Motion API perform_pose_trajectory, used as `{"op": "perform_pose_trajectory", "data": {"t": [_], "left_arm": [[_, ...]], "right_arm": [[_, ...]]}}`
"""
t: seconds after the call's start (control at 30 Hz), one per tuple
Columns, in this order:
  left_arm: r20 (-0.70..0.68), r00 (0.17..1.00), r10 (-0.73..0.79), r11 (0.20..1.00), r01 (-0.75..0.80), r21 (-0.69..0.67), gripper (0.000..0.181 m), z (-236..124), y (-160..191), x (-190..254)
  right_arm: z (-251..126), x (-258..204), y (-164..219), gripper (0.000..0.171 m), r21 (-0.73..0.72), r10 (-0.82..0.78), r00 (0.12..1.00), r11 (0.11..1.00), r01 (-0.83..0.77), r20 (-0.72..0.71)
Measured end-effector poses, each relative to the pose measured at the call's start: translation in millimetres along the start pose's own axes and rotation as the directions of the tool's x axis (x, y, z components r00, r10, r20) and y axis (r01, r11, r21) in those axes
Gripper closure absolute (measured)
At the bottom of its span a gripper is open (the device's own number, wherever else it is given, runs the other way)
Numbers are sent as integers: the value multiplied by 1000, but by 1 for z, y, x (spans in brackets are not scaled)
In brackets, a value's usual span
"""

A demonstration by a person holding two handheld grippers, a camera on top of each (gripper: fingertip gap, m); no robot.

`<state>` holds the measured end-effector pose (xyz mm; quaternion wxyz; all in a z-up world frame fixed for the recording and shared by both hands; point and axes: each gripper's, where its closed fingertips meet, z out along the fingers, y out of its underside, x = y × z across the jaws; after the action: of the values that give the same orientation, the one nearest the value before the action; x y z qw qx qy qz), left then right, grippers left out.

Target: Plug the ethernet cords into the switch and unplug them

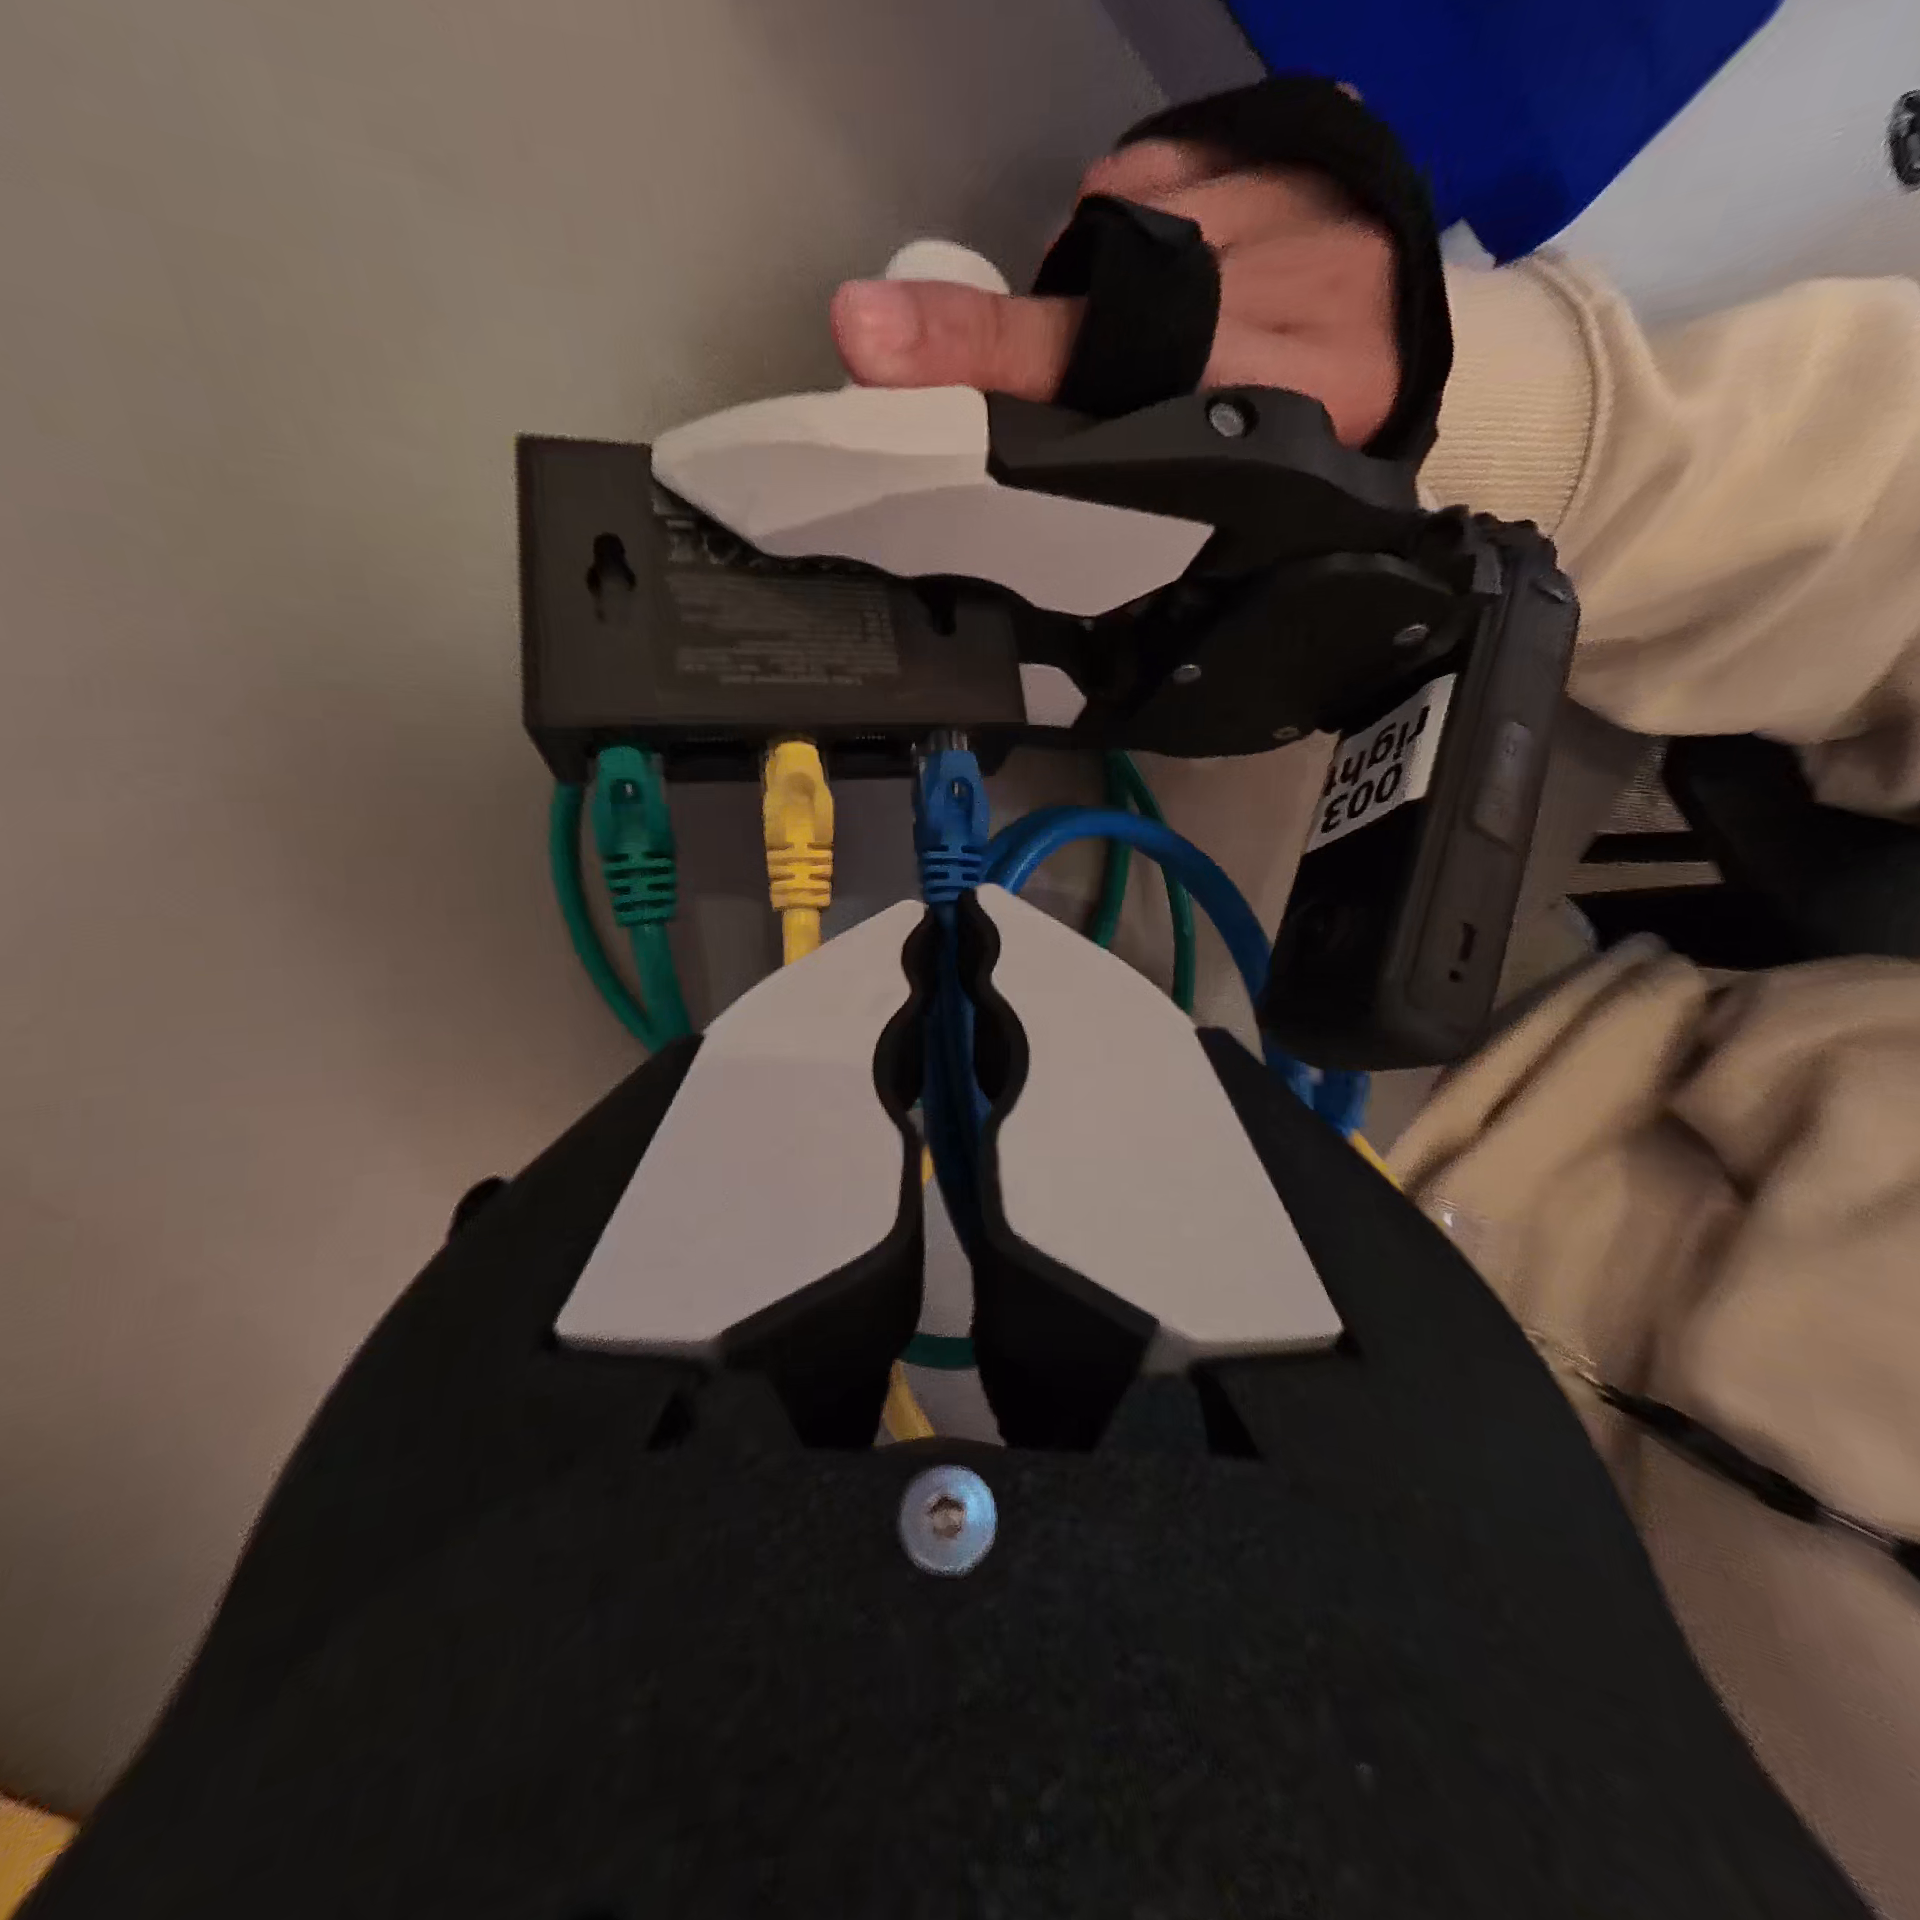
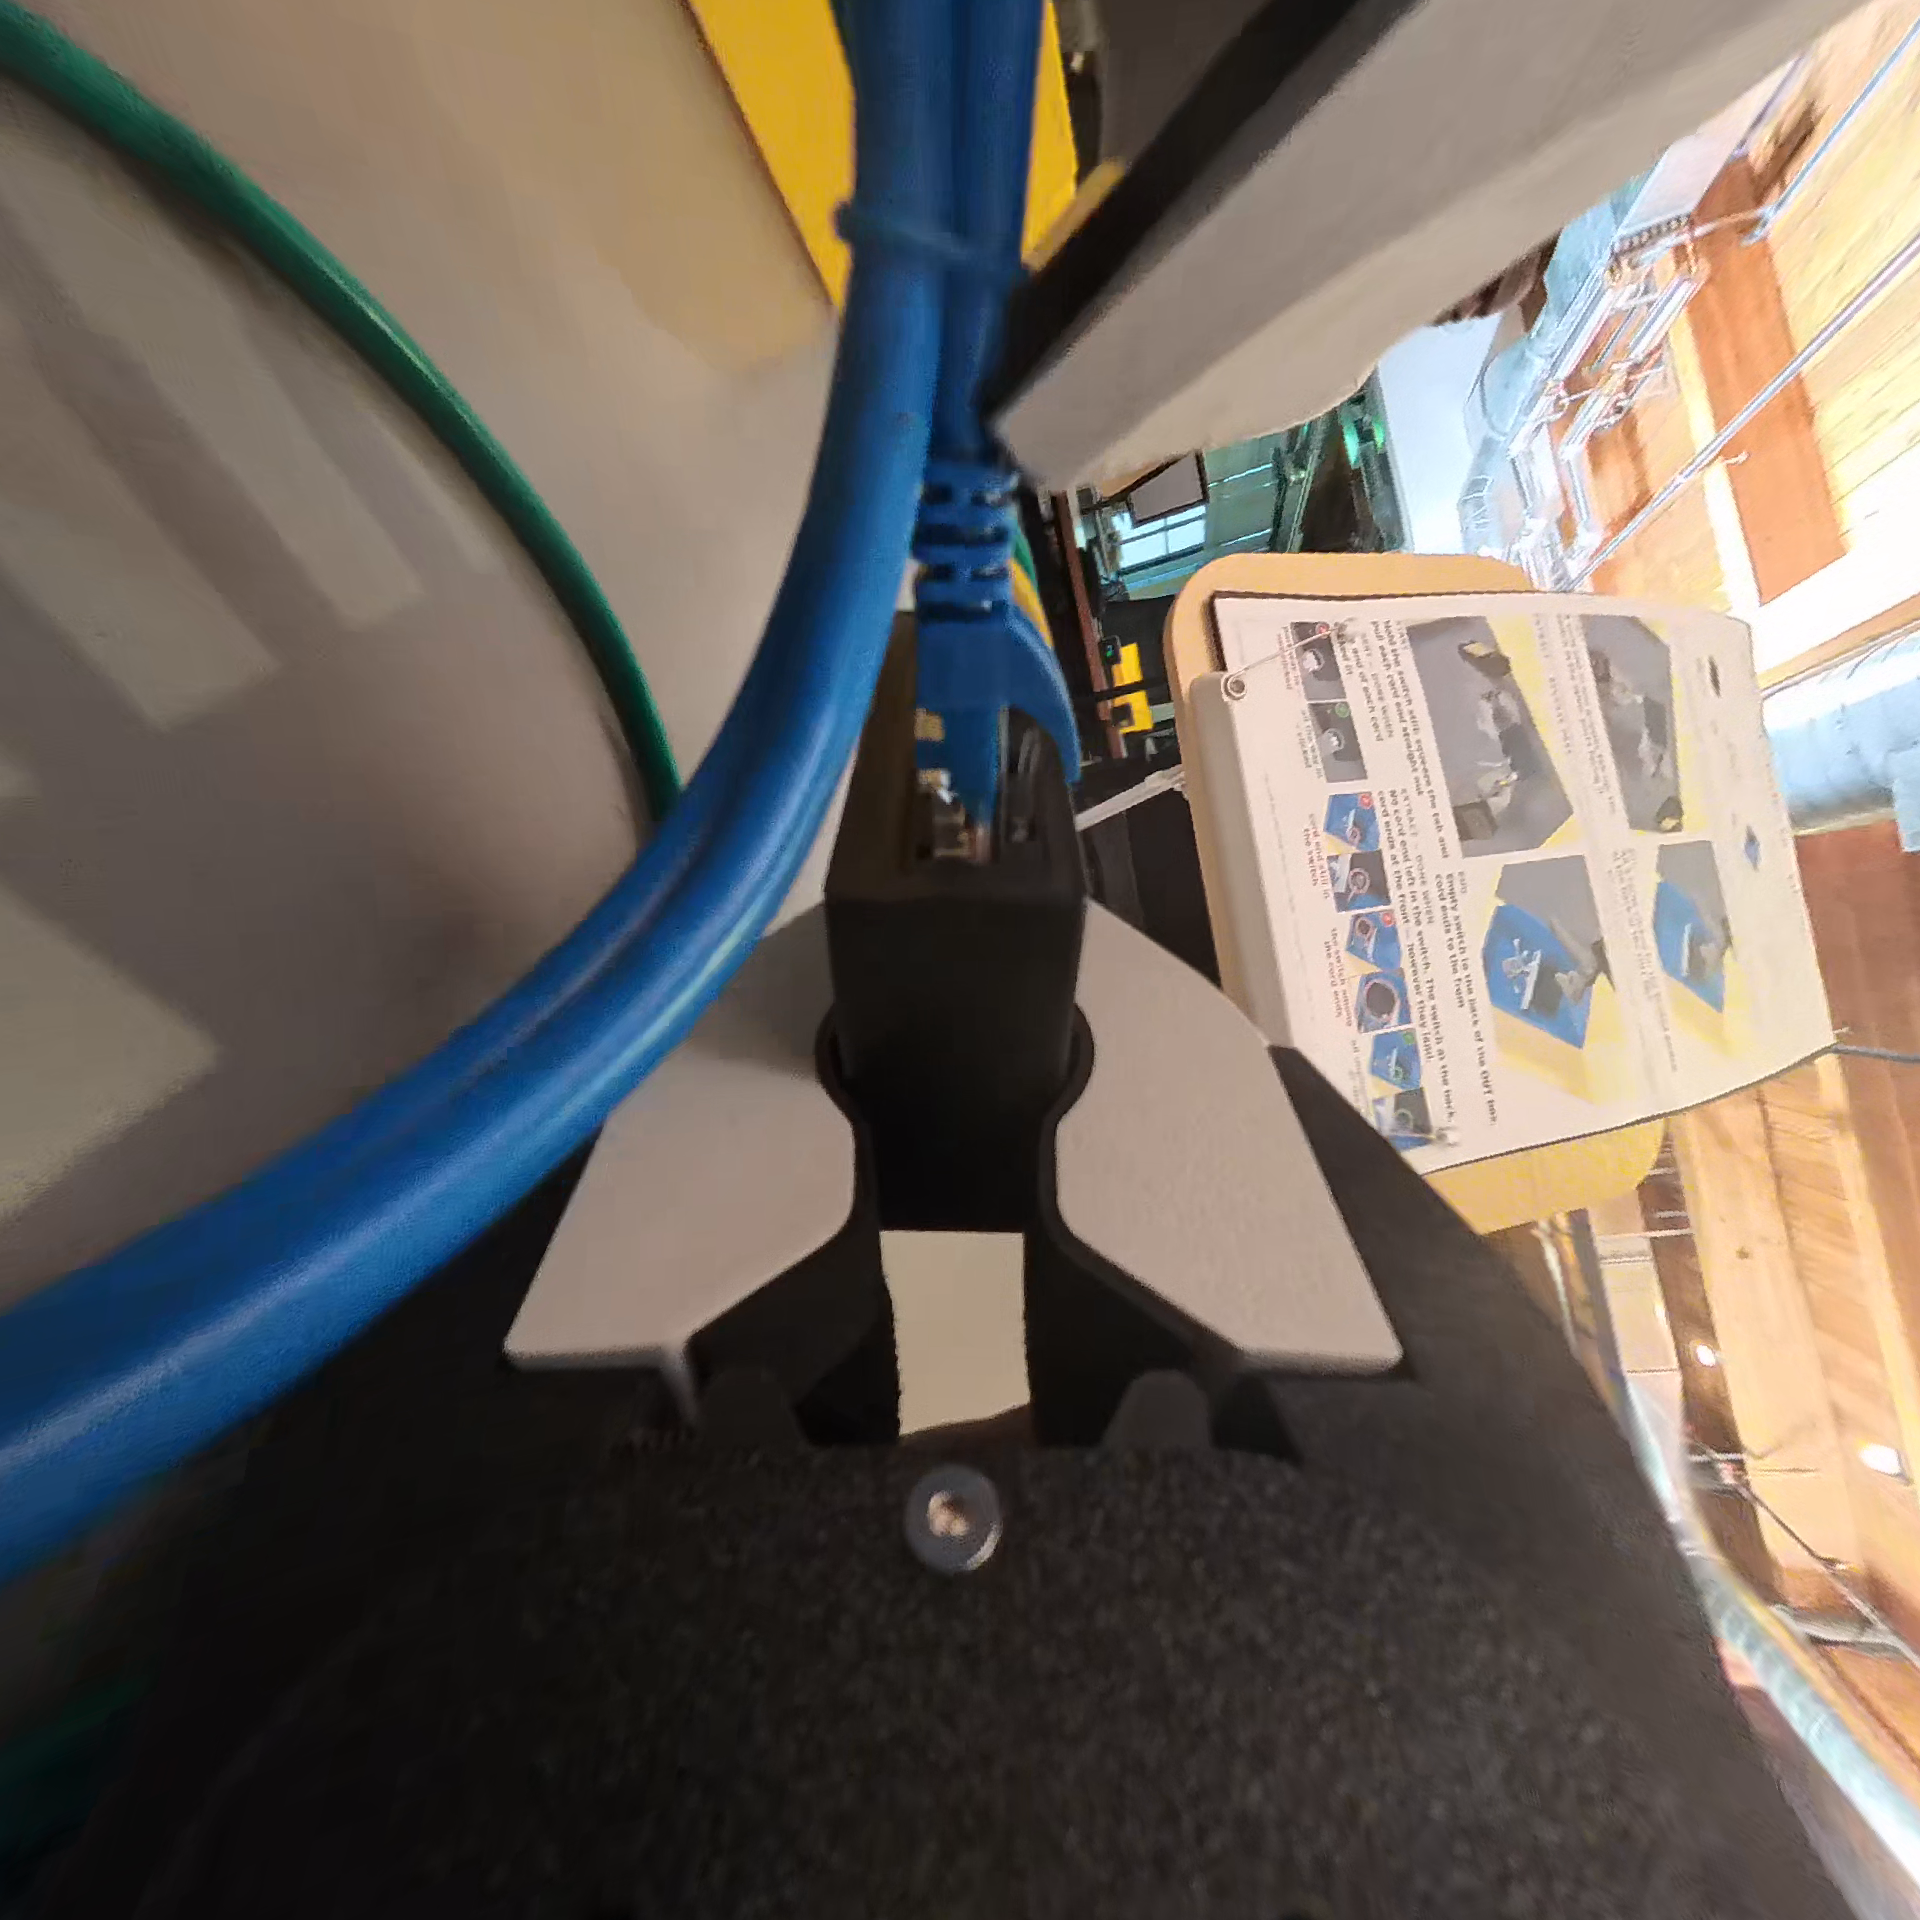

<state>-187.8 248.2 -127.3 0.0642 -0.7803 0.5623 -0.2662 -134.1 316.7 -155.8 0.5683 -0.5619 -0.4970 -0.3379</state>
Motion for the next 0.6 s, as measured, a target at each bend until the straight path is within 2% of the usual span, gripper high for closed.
{"op": "perform_pose_trajectory", "data": {"t": [0.03, 0.2, 0.23, 0.27, 0.3, 0.33, 0.37, 0.4, 0.47, 0.53, 0.6], "left_arm": [[27, 999, 25, 1000, -25, 12, 179, -1, 0, 1], [135, 985, 109, 991, -118, 60, 181, 2, 1, 1], [178, 976, 125, 981, -149, 125, 181, 2, -8, 0], [209, 968, 140, 975, -171, 139, 181, 5, -14, -1], [236, 956, 177, 972, -207, 110, 181, 8, -13, -2], [266, 945, 188, 964, -229, 132, 181, 0, -15, -2], [288, 943, 165, 958, -222, 179, 181, -17, -19, -3], [312, 939, 147, 948, -224, 227, 181, -37, -22, -6], [359, 924, 128, 921, -245, 302, 181, -72, -23, -8], [317, 940, 128, 902, -243, 356, 181, -83, -21, 1], [241, 961, 138, 898, -224, 378, 181, -78, -19, 13]], "right_arm": [[0, 0, -1, 142, -3, 14, 1000, 1000, -14, 4], [1, -7, -3, 141, -3, 26, 999, 1000, -26, 39], [0, -8, -12, 141, 42, 24, 999, 999, -26, 43], [-8, -8, -40, 141, 145, 23, 999, 989, -28, 30], [-9, -16, -47, 133, 80, 39, 998, 996, -44, 58], [-6, -22, -49, 142, 123, 18, 997, 992, -27, 71], [-1, -16, -31, 142, 80, -40, 999, 996, 37, 29], [4, -14, -9, 141, 29, 46, 996, 998, -48, 70], [8, 3, 19, 141, -37, 188, 981, 982, -186, 54], [10, 4, 22, 141, -49, 172, 984, 984, -170, 46], [11, 1, 18, 140, -43, 133, 990, 990, -131, 42]]}}
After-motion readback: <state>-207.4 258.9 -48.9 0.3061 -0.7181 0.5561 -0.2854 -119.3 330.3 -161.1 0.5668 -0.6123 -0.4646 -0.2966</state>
